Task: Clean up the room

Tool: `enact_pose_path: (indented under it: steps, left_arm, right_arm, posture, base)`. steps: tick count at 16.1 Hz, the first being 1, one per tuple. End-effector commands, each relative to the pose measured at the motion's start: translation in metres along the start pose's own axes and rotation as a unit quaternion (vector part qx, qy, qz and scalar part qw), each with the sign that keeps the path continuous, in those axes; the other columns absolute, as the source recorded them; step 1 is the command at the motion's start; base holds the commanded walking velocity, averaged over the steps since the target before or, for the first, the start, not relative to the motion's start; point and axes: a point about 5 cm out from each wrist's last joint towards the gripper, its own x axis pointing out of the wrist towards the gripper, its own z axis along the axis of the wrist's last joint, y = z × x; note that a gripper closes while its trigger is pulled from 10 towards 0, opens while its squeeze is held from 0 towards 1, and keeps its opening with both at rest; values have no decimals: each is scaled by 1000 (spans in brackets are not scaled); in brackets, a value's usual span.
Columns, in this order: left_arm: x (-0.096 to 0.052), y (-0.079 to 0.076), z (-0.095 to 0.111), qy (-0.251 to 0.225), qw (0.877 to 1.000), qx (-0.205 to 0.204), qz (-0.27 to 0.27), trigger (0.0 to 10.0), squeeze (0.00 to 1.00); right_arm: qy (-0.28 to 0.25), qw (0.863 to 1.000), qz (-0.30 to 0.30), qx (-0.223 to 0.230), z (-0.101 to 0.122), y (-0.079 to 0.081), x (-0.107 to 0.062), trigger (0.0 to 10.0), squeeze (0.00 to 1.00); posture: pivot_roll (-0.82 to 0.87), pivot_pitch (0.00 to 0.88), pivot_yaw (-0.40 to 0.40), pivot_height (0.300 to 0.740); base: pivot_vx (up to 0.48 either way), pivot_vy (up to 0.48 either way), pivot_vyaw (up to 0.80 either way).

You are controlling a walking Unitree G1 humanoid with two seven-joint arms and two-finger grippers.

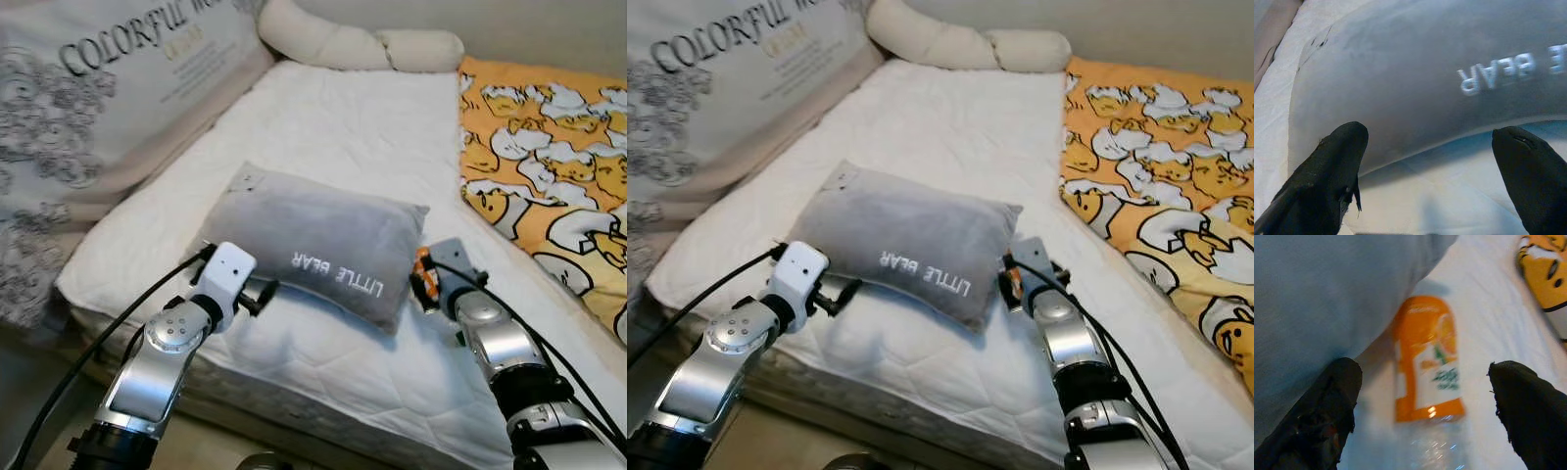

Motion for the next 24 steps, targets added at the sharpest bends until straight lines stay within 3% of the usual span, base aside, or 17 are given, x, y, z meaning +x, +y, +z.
enact_pose_path:
  steps: [1,3,6,10,11,12,19,24]
  left_arm:
    - [-1,-1,4,-5,1000,7,-15,10000,0]
    - [-6,-3,7,8,996,35,-85,10000,0]
    - [-8,-7,8,22,990,47,-130,10000,0]
    - [-11,-6,10,33,986,66,-152,10000,0]
    - [-11,-5,10,35,985,68,-155,10000,0]
    - [-14,-3,11,39,984,72,-159,10000,0]
    - [-17,-4,10,46,982,72,-167,10000,0]
    - [-13,-7,10,40,984,64,-162,10000,0]
  right_arm:
    - [2,1000,-1,-8,3,-2,2,10000,0]
    - [49,998,-20,26,-8,-17,9,10000,0]
    - [65,996,-25,61,-18,-25,11,10000,0]
    - [77,994,-26,68,-26,-27,11,10000,0]
    - [80,994,-27,66,-27,-27,11,3608,0]
    - [87,992,-33,79,-30,-29,10,0,0]
    - [98,988,-10,116,-35,-20,10,0,0]
    - [99,980,-44,164,-47,-35,6,0,0]
  posture:
    - [106,0,34,740]
    - [114,0,39,740]
    - [141,0,66,740]
    - [177,0,80,740]
    - [177,0,80,740]
    - [197,0,82,740]
    - [194,0,80,740]
    - [163,0,70,740]
  base:
    - [0,0,0]
    - [0,0,0]
    - [0,0,0]
    - [0,0,0]
    - [0,0,0]
    - [0,0,0]
    - [0,0,0]
    - [0,0,0]
